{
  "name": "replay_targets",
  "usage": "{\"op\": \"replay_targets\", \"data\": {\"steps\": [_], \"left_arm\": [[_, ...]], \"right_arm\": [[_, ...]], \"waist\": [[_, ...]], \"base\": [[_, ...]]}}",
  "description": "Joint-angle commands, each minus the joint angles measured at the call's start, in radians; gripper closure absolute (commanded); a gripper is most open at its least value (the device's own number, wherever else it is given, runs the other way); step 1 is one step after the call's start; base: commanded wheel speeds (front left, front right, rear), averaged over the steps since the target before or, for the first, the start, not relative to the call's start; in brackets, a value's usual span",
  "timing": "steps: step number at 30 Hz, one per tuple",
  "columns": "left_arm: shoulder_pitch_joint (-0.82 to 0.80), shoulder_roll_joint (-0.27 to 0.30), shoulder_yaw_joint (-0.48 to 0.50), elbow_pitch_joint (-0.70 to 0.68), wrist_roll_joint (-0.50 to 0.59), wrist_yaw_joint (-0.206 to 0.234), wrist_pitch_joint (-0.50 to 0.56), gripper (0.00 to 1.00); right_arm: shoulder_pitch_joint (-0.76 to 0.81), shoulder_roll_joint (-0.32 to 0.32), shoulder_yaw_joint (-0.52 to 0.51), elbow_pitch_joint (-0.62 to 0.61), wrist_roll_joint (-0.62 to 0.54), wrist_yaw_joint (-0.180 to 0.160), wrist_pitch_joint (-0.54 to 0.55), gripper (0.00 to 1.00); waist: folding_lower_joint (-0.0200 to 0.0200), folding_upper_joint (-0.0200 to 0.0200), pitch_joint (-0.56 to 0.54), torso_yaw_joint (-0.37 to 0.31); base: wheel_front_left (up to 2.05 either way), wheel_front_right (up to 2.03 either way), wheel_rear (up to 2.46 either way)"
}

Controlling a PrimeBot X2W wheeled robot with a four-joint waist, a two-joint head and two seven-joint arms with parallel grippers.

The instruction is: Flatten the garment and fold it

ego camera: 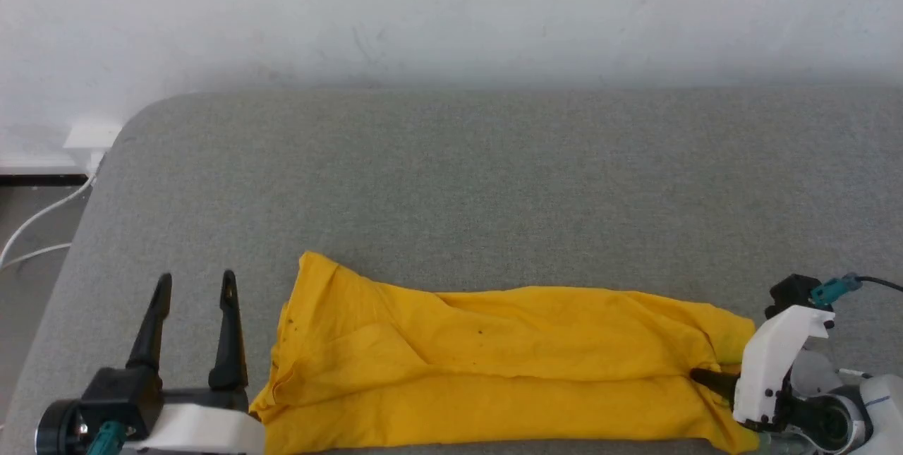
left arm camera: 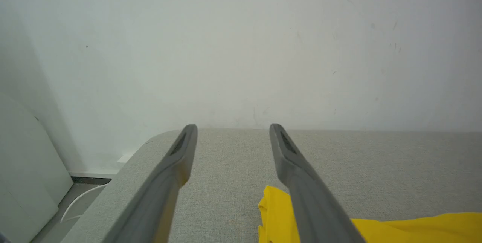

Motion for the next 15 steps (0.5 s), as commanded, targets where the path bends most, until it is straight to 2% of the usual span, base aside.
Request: {"op": "replay_targets", "data": {"steps": [1, 8, 11, 15], "left_arm": [[0.019, -0.004, 0.005, 0.011, -0.001, -0.01, -0.005, 0.0], [0.059, -0.017, -0.016, 0.033, 0.008, -0.013, -0.002, 0.0], [0.071, -0.019, -0.03, 0.026, 0.012, -0.011, 0.009, 0.0], [0.082, -0.021, -0.045, 0.017, 0.02, -0.003, 0.031, 0.0]], "right_arm": [[0.025, 0.008, 0.024, -0.005, 0.0, -0.001, -0.016, 1.0], [0.046, -0.097, 0.014, -0.094, -0.059, -0.001, -0.117, 1.0], [0.07, -0.134, -0.04, -0.105, -0.078, -0.001, -0.125, 1.0], [0.116, -0.175, -0.16, -0.109, -0.113, -0.001, -0.123, 1.0]], "waist": [[-0.0001, 0.0, -0.016, -0.007], [-0.0001, 0.0, -0.063, -0.023], [-0.0001, 0.0, -0.078, -0.033], [-0.0001, 0.0, -0.087, -0.045]], "base": [[0.0, 0.0, 0.0], [0.0, 0.0, 0.0], [0.0, 0.0, 0.0], [0.0, 0.0, 0.0]]}}
